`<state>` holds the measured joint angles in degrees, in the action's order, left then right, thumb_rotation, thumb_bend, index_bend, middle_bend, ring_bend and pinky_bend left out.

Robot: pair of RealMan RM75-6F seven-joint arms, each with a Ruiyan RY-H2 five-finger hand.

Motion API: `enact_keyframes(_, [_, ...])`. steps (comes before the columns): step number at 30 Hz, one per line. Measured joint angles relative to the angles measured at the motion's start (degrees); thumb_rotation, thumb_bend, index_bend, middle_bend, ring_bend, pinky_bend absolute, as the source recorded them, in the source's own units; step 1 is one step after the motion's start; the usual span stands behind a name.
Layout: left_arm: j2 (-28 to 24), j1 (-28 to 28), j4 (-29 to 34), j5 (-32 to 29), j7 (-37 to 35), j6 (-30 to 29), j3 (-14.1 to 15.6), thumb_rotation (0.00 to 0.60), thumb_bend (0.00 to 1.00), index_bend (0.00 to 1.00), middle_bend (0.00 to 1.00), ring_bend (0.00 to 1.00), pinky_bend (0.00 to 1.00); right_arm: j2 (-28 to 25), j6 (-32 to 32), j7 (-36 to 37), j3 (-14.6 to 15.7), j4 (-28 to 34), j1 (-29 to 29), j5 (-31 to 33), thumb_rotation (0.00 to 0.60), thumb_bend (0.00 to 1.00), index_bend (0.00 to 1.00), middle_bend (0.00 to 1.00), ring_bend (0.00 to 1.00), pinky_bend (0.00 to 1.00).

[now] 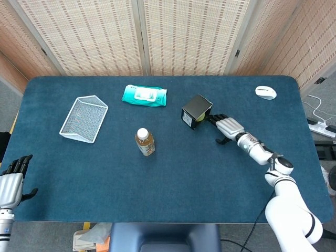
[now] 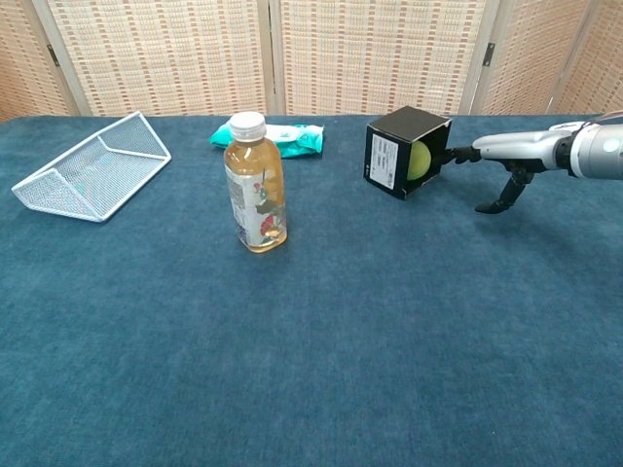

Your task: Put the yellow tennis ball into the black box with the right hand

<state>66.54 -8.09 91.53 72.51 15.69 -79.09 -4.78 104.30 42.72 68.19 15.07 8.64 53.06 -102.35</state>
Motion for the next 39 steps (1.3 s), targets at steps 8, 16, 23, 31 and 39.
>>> enact_keyframes(8, [-0.07,0.03,0.08,0.09,-0.16,-0.06,0.02,0.6,0.22,0.12,0.23,0.16,0.4,0.46,-0.74,0.48,-0.27,0.12,0.48,0.27,0.6,0.34,0.0,0.0,0.0,0.05])
enact_keyframes(16, [-0.12,-0.01,-0.12,0.19,-0.48,0.13,0.08,0.6,0.22,0.12,0.23,0.16,0.4,1.65,-1.31,-0.22,-0.74,-0.12,1.59,0.59,0.6,0.34,0.0,0.0,0.0,0.05])
enact_keyframes(23, [-0.16,-0.03,-0.11,0.18,-0.55,0.25,0.12,0.6,0.22,0.12,0.23,0.16,0.4,1.68,-1.46,-0.49,-0.73,-0.14,1.61,0.6,0.6,0.34,0.0,0.0,0.0,0.05])
enact_keyframes(31, [-0.16,-0.05,0.0,0.24,-0.39,0.25,0.17,0.6,0.22,0.12,0.23,0.16,0.4,0.53,-0.17,-0.62,-0.58,0.18,1.02,0.48,0.6,0.34,0.0,0.0,0.0,0.05])
enact_keyframes(39, [-0.22,0.08,0.11,0.49,-0.57,-0.07,0.21,0.6,0.22,0.12,0.23,0.16,0.4,0.02,0.49,-0.93,-0.41,0.59,0.44,0.37,0.6,0.34,0.0,0.0,0.0,0.05])
